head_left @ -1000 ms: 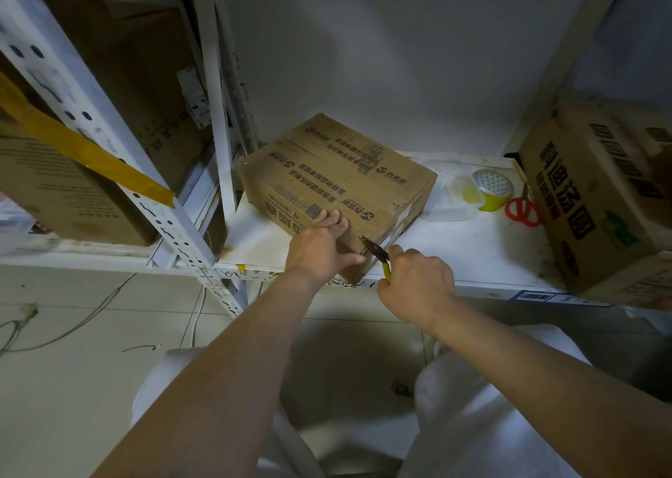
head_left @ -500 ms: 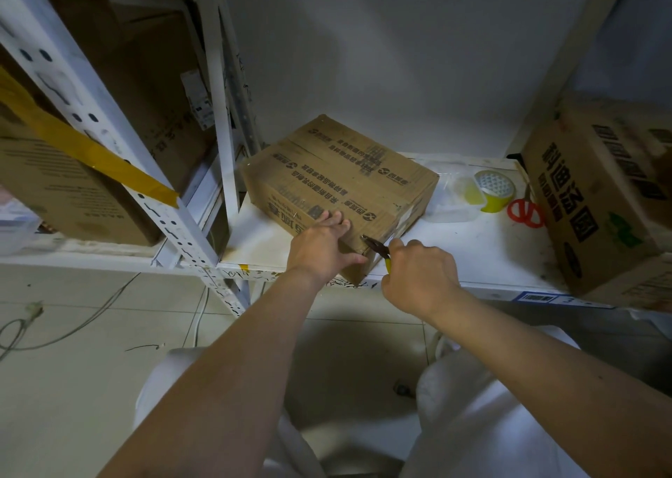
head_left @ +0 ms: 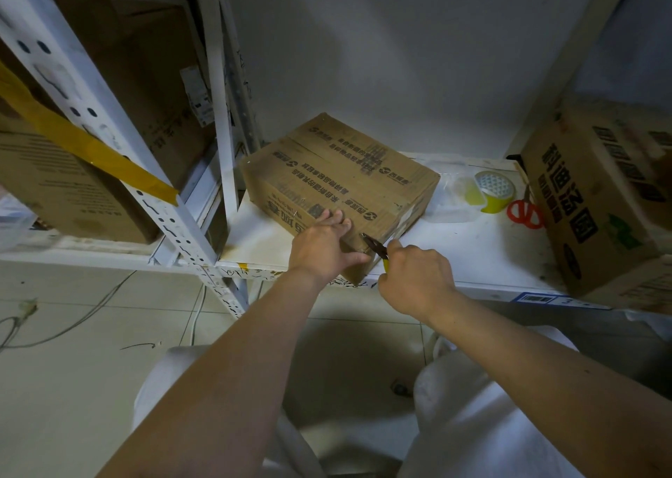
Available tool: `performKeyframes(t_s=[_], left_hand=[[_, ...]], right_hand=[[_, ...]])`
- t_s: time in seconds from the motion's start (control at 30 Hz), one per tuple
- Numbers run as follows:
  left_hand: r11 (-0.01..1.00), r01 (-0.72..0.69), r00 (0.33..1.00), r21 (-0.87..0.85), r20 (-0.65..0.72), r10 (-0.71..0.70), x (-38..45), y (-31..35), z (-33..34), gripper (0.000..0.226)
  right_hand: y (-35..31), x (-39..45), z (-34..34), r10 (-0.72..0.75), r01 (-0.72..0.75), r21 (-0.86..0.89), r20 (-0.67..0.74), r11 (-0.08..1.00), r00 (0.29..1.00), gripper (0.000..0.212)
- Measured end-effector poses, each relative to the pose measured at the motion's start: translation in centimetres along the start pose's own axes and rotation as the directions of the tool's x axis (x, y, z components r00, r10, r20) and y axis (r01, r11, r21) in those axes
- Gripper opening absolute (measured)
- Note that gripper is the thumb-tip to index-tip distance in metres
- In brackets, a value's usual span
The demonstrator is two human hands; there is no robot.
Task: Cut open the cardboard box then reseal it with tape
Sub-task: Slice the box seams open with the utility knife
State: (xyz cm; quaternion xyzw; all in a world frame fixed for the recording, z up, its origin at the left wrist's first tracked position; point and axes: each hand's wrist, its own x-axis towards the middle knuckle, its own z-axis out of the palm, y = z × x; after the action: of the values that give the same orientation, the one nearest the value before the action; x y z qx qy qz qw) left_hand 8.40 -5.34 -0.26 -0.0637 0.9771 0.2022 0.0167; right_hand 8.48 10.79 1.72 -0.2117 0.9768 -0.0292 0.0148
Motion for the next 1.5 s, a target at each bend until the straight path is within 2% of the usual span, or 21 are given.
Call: performKeyframes(t_s=[0.23, 0.4, 0.63, 0.8, 0.9, 1.07, 1.13, 1.2, 1.4, 1.5], left_hand=[[1.000, 0.000, 1.000, -0.001, -0.007, 0.000, 0.0, 0.1, 0.0, 0.082], [1.000, 0.001, 1.000, 0.007, -0.007, -0.001, -0.1, 0.1, -0.1, 0.082], [1.000, 0.006, 1.000, 0.010, -0.012, -0.006, 0.0, 0.1, 0.0, 0.082], [1.000, -0.015, 1.000, 0.021, 0.009, 0.014, 0.1, 0.0, -0.2, 0.066], [1.000, -0.006, 1.000, -0.007, -0.006, 0.006, 0.1, 0.1, -0.4, 0.058], [1.000, -0.008, 1.000, 0.021, 0.018, 0.008, -0.1, 0.6, -0.8, 0.062], [0.999, 0.008, 1.000, 0.038, 0.016, -0.009, -0.1, 0.9, -0.9, 0.064], [0.997, 0.043, 0.999, 0.061, 0.011, -0.044, -0.1, 1.1, -1.1, 0.065], [0.969, 0.120, 0.993, 0.218, -0.012, -0.120, 0.9, 2.1, -1.1, 0.071], [0.939, 0.121, 0.992, 0.323, -0.002, -0.127, 1.4, 3.2, -1.6, 0.072]], right_hand=[[-0.3, 0.5, 0.9, 0.057, -0.056, 0.112, -0.008, 0.992, 0.998, 0.035], [-0.2, 0.6, 1.2, 0.027, -0.023, 0.059, -0.061, 0.998, 0.998, 0.037], [-0.4, 0.9, 0.9, 0.053, -0.050, 0.145, -0.022, 0.988, 0.998, 0.037], [-2.0, 3.6, -2.1, 0.080, -0.039, 0.215, -0.181, 0.976, 0.980, 0.035], [-2.2, 4.8, -2.9, 0.061, -0.025, 0.297, -0.114, 0.954, 0.992, 0.032], [-0.5, 4.0, -1.8, 0.047, -0.109, 0.434, 0.150, 0.894, 0.988, 0.018], [0.3, 3.6, -1.8, 0.051, -0.144, 0.497, 0.197, 0.856, 0.979, 0.028], [0.9, 3.3, -1.8, 0.055, -0.170, 0.537, 0.224, 0.826, 0.973, 0.038], [3.1, 3.4, -1.9, 0.126, -0.260, 0.663, 0.244, 0.702, 0.962, 0.005], [5.3, 3.8, -1.9, 0.267, -0.328, 0.748, 0.206, 0.577, 0.941, 0.005]])
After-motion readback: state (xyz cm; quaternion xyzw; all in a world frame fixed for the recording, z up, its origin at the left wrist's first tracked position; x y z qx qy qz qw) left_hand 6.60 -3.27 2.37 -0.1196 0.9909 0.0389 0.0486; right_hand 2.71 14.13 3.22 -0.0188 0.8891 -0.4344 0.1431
